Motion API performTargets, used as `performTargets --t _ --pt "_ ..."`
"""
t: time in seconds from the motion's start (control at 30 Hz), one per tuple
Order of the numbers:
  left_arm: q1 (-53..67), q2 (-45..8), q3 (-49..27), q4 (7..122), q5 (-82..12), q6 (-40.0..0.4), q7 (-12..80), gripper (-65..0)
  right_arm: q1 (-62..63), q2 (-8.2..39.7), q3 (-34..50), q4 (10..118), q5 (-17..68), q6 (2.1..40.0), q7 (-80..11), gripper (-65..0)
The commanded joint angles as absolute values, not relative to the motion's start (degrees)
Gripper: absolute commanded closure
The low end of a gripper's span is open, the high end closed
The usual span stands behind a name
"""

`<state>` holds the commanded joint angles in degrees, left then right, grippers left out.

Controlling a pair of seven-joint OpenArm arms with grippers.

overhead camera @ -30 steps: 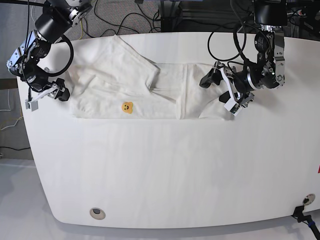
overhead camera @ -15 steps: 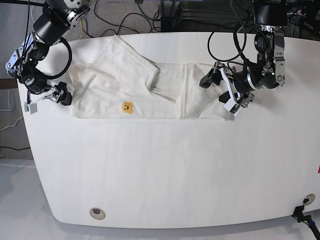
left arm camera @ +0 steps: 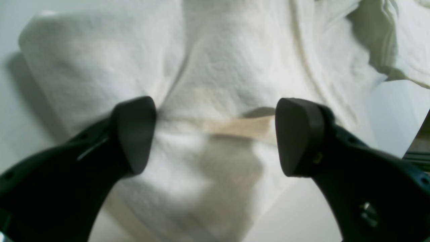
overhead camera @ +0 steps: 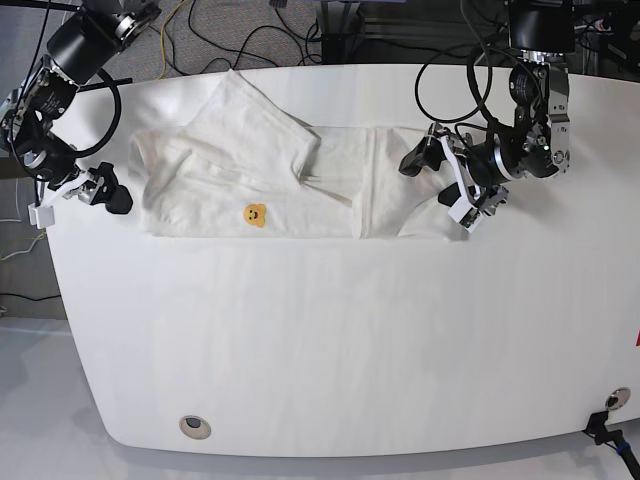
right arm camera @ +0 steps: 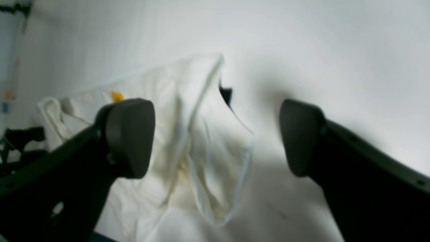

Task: Fold the T-shirt properly
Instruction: 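Grasp the strip's end with the right gripper and lift it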

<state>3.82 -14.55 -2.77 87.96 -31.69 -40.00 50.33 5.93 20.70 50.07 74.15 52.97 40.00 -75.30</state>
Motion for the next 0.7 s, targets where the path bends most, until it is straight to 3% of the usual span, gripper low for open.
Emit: performTargets --t 0.7 --pt "4.09 -14.55 -2.77 87.96 -31.69 -40.0 50.33 -52.8 -0.04 15.34 46.64 74.15 52.7 40.0 -74.86 -56.2"
